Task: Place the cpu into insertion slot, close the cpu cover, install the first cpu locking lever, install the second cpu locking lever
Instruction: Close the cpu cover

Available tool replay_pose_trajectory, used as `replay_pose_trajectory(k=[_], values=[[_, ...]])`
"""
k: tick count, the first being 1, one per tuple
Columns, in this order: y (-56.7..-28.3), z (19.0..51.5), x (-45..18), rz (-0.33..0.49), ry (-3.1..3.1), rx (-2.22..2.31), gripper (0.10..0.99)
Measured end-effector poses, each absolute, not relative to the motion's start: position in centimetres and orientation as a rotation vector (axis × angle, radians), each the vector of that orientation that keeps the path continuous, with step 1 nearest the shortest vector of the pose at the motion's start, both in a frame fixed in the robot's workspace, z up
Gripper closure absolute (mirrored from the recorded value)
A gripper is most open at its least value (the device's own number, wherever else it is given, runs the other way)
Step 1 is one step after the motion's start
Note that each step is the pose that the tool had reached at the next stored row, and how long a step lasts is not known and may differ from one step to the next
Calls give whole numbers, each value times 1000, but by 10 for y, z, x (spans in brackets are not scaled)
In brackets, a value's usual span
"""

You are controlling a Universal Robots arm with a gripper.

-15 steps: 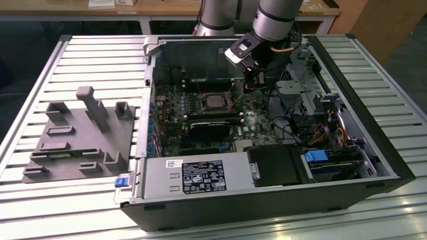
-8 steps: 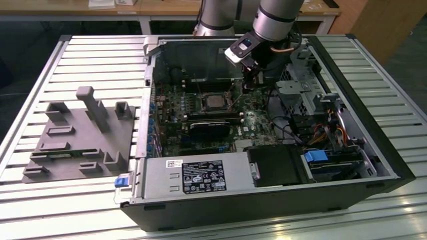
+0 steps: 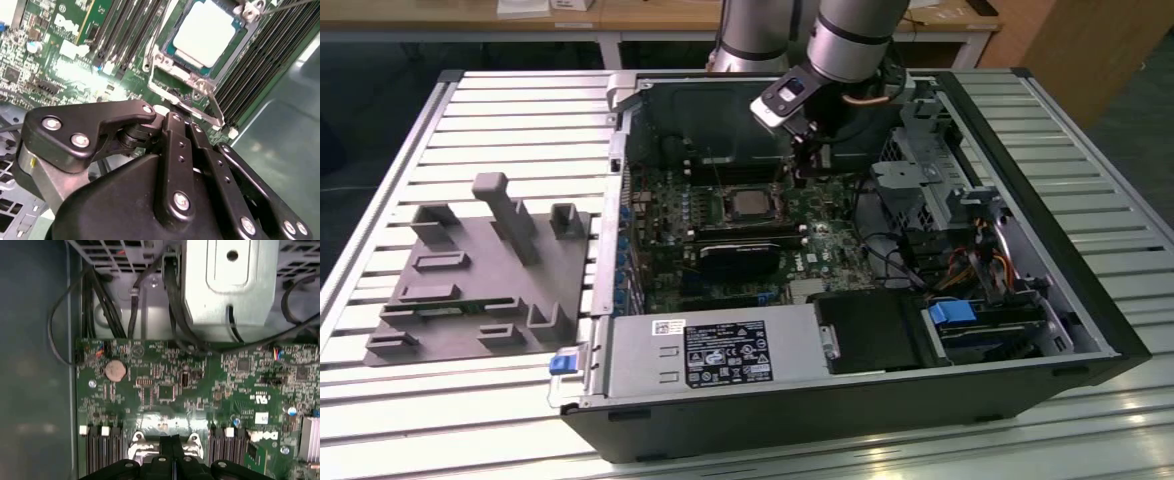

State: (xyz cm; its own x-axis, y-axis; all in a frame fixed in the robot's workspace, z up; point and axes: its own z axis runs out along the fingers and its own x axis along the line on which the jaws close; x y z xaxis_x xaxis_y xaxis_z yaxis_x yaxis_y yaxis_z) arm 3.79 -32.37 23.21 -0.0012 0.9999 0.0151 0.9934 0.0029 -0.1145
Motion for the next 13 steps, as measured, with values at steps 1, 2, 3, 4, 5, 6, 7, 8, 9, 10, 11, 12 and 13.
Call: replay_pose_trajectory(k=[1,2,3,4,5,6,7,8,9,10,11,12,13], values=[[-324,232,36,107,-2158,-2153,984],[-324,232,34,106,-2158,-2154,984],[-324,232,32,105,-2159,-2154,984],[-324,232,31,105,-2159,-2154,984],[-324,232,31,105,-2159,-2154,984],[-324,232,30,105,-2159,-2154,984],[-324,232,30,105,-2159,-2154,984],[-324,232,28,104,-2159,-2155,984],[-324,232,27,103,-2160,-2155,984],[-324,232,24,102,-2160,-2156,984],[-324,232,23,101,-2161,-2156,984],[-324,232,21,101,-2161,-2156,984],[-324,232,21,100,-2161,-2156,984]])
